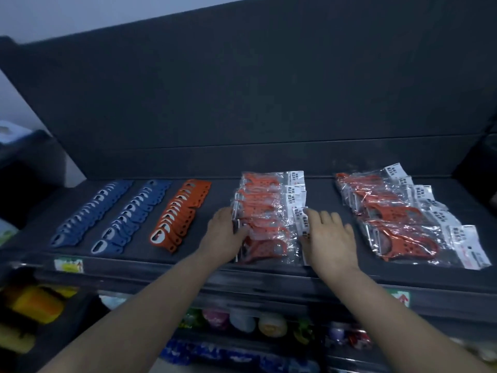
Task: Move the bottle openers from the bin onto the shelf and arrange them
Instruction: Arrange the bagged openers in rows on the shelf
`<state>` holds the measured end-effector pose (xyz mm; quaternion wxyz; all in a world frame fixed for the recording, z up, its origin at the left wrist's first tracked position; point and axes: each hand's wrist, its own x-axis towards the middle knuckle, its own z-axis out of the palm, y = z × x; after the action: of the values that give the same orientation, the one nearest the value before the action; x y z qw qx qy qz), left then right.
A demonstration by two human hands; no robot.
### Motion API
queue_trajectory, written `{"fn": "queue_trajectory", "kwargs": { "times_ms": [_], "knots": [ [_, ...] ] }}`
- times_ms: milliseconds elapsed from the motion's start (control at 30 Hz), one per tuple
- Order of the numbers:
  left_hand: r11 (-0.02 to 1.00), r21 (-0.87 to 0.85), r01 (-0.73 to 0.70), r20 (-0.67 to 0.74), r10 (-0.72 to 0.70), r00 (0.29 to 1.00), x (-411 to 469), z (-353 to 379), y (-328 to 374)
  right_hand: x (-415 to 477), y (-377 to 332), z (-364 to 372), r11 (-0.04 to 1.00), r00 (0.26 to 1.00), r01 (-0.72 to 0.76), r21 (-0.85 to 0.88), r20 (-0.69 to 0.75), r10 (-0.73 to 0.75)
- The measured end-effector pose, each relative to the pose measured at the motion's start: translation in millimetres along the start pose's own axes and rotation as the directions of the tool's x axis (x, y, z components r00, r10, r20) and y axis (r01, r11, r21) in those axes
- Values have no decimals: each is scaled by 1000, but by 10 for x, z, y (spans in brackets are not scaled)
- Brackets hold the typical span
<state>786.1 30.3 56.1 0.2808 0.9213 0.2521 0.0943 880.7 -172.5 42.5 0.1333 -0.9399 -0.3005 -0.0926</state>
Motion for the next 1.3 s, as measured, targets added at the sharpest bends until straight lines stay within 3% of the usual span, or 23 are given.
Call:
{"fn": "queue_trajectory", "kwargs": {
  "times_ms": [133, 200, 300, 433, 600, 700, 800, 967, 1067, 1167, 1300],
  "knots": [
    [942, -317, 108, 42, -100, 994, 178, 153, 9, 1, -110, 109, 883, 975, -193, 429, 184, 123],
    [896, -430, 116, 24, -117, 993, 307, 248, 15, 10, -186, 124, 847, 968, -224, 482, 212, 135],
    [898, -434, 77, -3, -87, 996, 431, 224, 108, 119, -211, 88, 836, 969, -242, 493, 171, 180],
    [883, -445, 151, -50, -193, 980, 853, 78, 6, 464, -108, -29, 724, 892, -413, 552, 404, 201],
    [794, -570, 209, 80, -200, 976, 1294, 71, -22, 708, -154, 9, 664, 925, -369, 650, 327, 193],
    [811, -547, 207, 159, -143, 977, 1368, 156, 10, 546, -207, 92, 707, 927, -327, 627, 357, 113],
    [823, -544, 166, 136, -109, 985, 1457, 214, 19, 364, -193, 134, 768, 924, -296, 568, 374, 80],
    [831, -517, 204, 172, -132, 976, 1610, 238, 13, 608, -168, 84, 637, 911, -401, 658, 359, 203],
    [830, -526, 185, 182, -102, 978, 1514, 275, 34, 718, -146, 81, 632, 905, -412, 657, 377, 199],
    [826, -541, 160, 131, -105, 986, 1343, 146, -47, 668, -95, 55, 659, 907, -404, 635, 371, 199],
    [880, -461, 117, 141, -58, 988, 784, -35, -231, 408, -94, 69, 777, 919, -330, 535, 372, 134]
  ]
}}
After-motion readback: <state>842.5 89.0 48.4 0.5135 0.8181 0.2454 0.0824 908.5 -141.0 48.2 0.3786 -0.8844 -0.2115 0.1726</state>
